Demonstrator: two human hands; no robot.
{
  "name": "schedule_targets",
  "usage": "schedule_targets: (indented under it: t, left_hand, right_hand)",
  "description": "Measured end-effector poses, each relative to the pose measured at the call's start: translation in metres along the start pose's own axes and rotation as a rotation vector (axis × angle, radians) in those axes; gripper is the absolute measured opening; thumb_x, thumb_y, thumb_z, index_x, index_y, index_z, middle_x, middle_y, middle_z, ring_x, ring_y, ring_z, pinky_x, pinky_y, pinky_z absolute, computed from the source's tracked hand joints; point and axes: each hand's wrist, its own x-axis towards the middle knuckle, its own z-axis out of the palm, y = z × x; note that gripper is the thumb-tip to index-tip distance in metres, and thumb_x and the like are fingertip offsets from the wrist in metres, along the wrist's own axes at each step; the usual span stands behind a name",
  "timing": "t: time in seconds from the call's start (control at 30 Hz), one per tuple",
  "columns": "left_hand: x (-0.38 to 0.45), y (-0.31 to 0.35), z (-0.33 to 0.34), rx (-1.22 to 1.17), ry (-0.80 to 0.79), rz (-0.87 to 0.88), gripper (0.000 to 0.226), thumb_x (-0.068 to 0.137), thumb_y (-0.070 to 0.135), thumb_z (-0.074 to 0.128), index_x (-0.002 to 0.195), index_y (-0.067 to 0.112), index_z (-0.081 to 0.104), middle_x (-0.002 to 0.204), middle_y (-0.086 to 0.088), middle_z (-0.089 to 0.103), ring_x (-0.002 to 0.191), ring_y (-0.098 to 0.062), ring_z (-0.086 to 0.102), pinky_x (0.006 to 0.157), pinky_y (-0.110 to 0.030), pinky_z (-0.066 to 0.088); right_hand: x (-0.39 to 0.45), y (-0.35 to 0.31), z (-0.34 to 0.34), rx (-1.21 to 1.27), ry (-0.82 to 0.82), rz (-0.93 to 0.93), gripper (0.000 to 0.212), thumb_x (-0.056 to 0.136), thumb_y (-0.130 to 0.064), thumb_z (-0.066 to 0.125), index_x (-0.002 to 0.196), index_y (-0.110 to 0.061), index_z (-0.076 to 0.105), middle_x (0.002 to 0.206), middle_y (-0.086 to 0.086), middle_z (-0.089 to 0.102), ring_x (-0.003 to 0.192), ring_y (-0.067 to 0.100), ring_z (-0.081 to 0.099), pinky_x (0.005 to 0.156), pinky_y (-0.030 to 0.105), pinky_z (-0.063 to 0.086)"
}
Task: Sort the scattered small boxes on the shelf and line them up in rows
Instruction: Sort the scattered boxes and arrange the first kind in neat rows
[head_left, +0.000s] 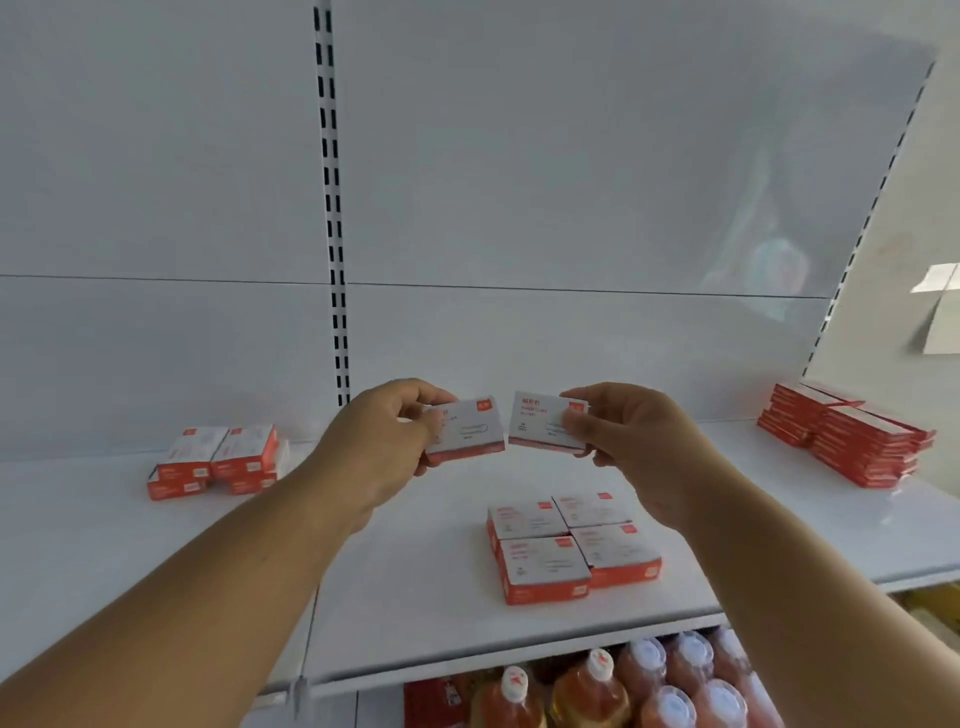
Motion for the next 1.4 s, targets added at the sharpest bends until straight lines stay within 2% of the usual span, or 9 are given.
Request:
schedule_targets:
  t: [0.2, 0.33, 0.4, 0.57, 0.77, 0.87, 0.93, 1.13, 1.4]
  left_hand:
    - [0.011, 0.003, 0.063, 0.179, -0.080, -0.104, 0.019, 0.097, 0.020, 0.059, 0.088, 0.032, 0.070, 0.084, 0.010, 0.071, 0.061, -0.005, 0.067, 0.052, -0.017, 0.050]
    - [0.010, -0.008, 0.080, 0.284, -0.029, -0.177, 0.014, 0.095, 0.021, 0.061, 0.087, 0.030, 0.068, 0.090, 0.006, 0.071, 0.082, -0.014, 0.069, 0.073, -0.035, 0.059]
    - [0.009, -0.012, 0.081, 0.341, -0.003, -0.206, 0.013, 0.095, 0.022, 0.061, 0.086, 0.030, 0.068, 0.090, 0.007, 0.070, 0.085, -0.015, 0.068, 0.078, -0.040, 0.059]
    - [0.007, -0.016, 0.085, 0.517, -0.022, -0.188, 0.009, 0.093, 0.030, 0.061, 0.087, 0.033, 0.068, 0.092, 0.015, 0.067, 0.086, -0.004, 0.061, 0.074, -0.027, 0.051]
    - [0.007, -0.013, 0.080, 0.529, -0.073, -0.160, 0.008, 0.092, 0.033, 0.062, 0.098, 0.035, 0.068, 0.093, 0.017, 0.066, 0.085, 0.000, 0.060, 0.068, -0.020, 0.044]
    - [0.005, -0.012, 0.075, 0.494, -0.055, -0.113, 0.016, 0.094, 0.037, 0.060, 0.108, 0.045, 0.058, 0.090, 0.017, 0.063, 0.075, 0.001, 0.061, 0.059, -0.018, 0.040]
    - [0.002, -0.011, 0.065, 0.520, -0.012, -0.089, 0.015, 0.094, 0.041, 0.058, 0.108, 0.045, 0.056, 0.090, 0.020, 0.061, 0.075, 0.003, 0.059, 0.058, -0.018, 0.039]
    - [-0.009, -0.020, -0.009, 0.645, 0.042, -0.016, 0.005, 0.093, 0.042, 0.056, 0.097, 0.040, 0.059, 0.088, 0.020, 0.061, 0.075, 0.001, 0.057, 0.058, -0.020, 0.042]
    - [-0.005, -0.074, -0.140, 0.702, 0.246, -0.097, 0.017, 0.091, 0.040, 0.059, 0.076, 0.033, 0.055, 0.072, 0.013, 0.063, 0.065, -0.005, 0.059, 0.053, -0.026, 0.039]
  right_hand:
    - [0.029, 0.042, -0.055, -0.218, -0.146, 0.112, 0.005, 0.089, -0.015, 0.070, 0.090, -0.015, 0.075, 0.073, 0.005, 0.071, 0.060, 0.012, 0.057, 0.062, 0.032, 0.043]
    - [0.042, 0.064, -0.049, -0.334, -0.235, 0.120, 0.006, 0.090, -0.020, 0.067, 0.090, -0.024, 0.071, 0.085, -0.001, 0.070, 0.064, 0.012, 0.061, 0.057, 0.026, 0.046]
    - [0.046, 0.072, -0.042, -0.436, -0.276, 0.093, 0.010, 0.091, -0.025, 0.062, 0.089, -0.032, 0.069, 0.090, -0.007, 0.067, 0.075, 0.013, 0.064, 0.063, 0.027, 0.051]
    - [0.051, 0.073, -0.033, -0.581, -0.364, 0.019, 0.014, 0.091, -0.028, 0.059, 0.095, -0.032, 0.071, 0.088, -0.017, 0.063, 0.077, 0.004, 0.060, 0.060, 0.023, 0.046]
    - [0.054, 0.055, -0.031, -0.787, -0.464, -0.042, 0.021, 0.092, -0.034, 0.059, 0.101, -0.020, 0.071, 0.102, -0.008, 0.068, 0.092, 0.017, 0.064, 0.079, 0.033, 0.054]
    - [0.057, 0.041, -0.025, -0.905, -0.338, -0.150, 0.031, 0.091, -0.043, 0.057, 0.117, -0.027, 0.064, 0.113, -0.006, 0.055, 0.096, 0.015, 0.059, 0.083, 0.030, 0.048]
    - [0.055, 0.030, -0.011, -0.874, -0.270, -0.237, 0.030, 0.092, -0.045, 0.055, 0.116, -0.029, 0.062, 0.111, -0.005, 0.053, 0.090, 0.013, 0.058, 0.081, 0.029, 0.045]
    - [0.044, -0.010, 0.070, -0.745, -0.314, -0.397, 0.031, 0.091, -0.043, 0.059, 0.119, -0.029, 0.059, 0.102, -0.009, 0.053, 0.076, 0.004, 0.049, 0.074, 0.023, 0.037]
    - [0.054, -0.058, 0.199, -0.720, -0.446, -0.343, 0.031, 0.092, -0.042, 0.059, 0.121, -0.029, 0.057, 0.104, -0.008, 0.059, 0.085, 0.012, 0.056, 0.075, 0.027, 0.044]
